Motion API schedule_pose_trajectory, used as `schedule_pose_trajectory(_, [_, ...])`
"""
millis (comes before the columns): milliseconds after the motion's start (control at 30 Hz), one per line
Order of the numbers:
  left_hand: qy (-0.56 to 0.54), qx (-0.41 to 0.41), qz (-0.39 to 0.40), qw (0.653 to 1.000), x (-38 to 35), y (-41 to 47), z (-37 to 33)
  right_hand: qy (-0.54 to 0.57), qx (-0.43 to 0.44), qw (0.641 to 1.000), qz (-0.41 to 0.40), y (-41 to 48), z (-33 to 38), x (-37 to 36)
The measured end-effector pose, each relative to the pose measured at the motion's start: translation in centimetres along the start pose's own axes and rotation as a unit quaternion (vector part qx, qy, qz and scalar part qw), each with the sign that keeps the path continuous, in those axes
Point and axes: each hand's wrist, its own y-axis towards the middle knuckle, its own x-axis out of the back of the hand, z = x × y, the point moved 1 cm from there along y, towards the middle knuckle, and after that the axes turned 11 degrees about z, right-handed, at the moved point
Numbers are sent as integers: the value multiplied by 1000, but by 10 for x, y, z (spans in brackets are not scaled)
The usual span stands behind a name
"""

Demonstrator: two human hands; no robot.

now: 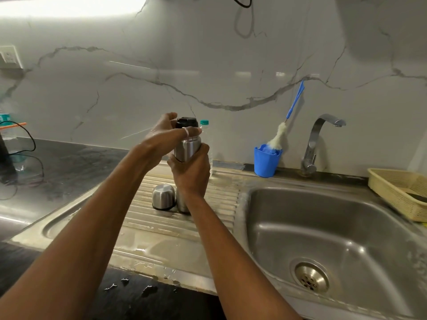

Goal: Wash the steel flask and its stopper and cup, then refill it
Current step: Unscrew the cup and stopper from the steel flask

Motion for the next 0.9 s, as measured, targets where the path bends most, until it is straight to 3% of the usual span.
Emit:
schedule_pose_trajectory(100, [20, -13, 40, 999, 13, 2, 5, -18, -13, 1000, -11, 6, -7, -9])
schedule_pose_trajectory(200, [38, -17, 28, 999, 15, -1, 2, -36, -15, 999, -12, 11, -13, -17])
schedule_pose_trajectory(467, [75, -16, -116, 990, -3, 12, -1, -32, -1, 999, -26, 13, -20, -18])
schedule_pose_trajectory(567, [95, 7, -68, 993, -4, 15, -5, -28, 6, 999, -28, 13, -22, -19])
schedule_pose_trajectory(700, [34, -15, 12, 999, -2, 7, -9, -34, 9, 999, -35, 13, -22, -19])
schedule_pose_trajectory(900, [67, -25, 22, 997, 12, 1, -10, -25, -1, 1000, -18, 13, -21, -19])
